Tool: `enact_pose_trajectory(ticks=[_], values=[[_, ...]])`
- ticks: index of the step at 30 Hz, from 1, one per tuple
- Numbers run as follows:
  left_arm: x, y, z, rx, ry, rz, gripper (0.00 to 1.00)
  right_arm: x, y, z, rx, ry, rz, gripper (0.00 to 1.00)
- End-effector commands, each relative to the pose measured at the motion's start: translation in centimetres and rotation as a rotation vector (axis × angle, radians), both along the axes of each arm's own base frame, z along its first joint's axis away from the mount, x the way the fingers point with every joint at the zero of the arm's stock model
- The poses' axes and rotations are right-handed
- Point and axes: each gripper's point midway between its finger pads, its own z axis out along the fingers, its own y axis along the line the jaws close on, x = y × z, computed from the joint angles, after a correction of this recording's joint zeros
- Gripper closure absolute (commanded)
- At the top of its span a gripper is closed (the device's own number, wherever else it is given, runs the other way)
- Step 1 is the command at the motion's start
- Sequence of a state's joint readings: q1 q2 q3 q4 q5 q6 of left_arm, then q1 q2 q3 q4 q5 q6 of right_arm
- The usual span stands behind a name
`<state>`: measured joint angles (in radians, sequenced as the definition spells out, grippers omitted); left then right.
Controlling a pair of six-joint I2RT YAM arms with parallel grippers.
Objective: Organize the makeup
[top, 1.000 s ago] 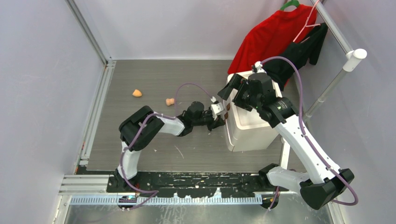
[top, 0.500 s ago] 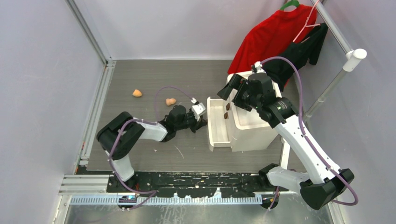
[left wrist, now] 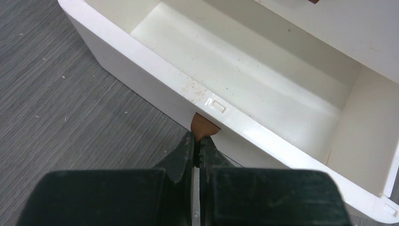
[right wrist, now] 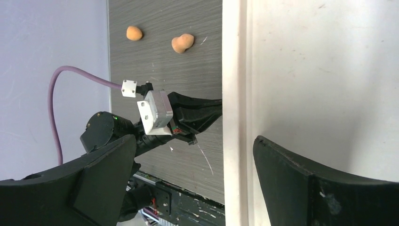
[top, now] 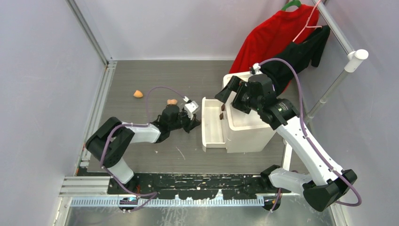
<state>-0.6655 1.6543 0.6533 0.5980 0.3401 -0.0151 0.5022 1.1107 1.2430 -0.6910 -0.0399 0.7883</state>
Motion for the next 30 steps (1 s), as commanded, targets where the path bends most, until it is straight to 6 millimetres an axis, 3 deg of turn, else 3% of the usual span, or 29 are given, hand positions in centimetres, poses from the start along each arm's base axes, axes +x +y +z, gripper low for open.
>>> enact_pose_trajectory(ticks=[1,8,21,22,24,25,27,30], values=[[1.4,1.4,3.4,-0.017,-0.083,0.052,1.00,-0.8,0.0,-0.9,-0.008,0.036,0.012,0.00],[-0.4,2.5,2.3,0.046,0.019,0.051,1.00,-0.7,0.0,-1.3,-0.012,0.040,0.010,0.00],[1.2,5.0,1.8,0.194,0.005,0.145,1.00,-0.8,-2.4,-0.9,-0.111,0.022,-0.057,0.00],[1.3,5.0,2.2,0.182,-0.001,0.151,0.92,-0.8,-2.4,-0.8,-0.108,0.020,-0.055,0.00],[1.9,5.0,3.0,0.175,-0.002,0.184,0.61,-0.8,-2.2,-0.8,-0.100,0.020,-0.049,0.00],[2.2,5.2,3.4,0.180,-0.003,0.203,0.50,-0.7,-2.1,-0.8,-0.099,0.020,-0.047,0.00],[2.7,5.9,4.3,0.195,-0.003,0.253,0.37,-0.7,-2.1,-0.7,-0.096,0.020,-0.046,0.00],[3.7,7.1,6.4,0.183,-0.008,0.331,0.27,-0.7,-2.1,-0.5,-0.096,0.012,-0.047,0.00]])
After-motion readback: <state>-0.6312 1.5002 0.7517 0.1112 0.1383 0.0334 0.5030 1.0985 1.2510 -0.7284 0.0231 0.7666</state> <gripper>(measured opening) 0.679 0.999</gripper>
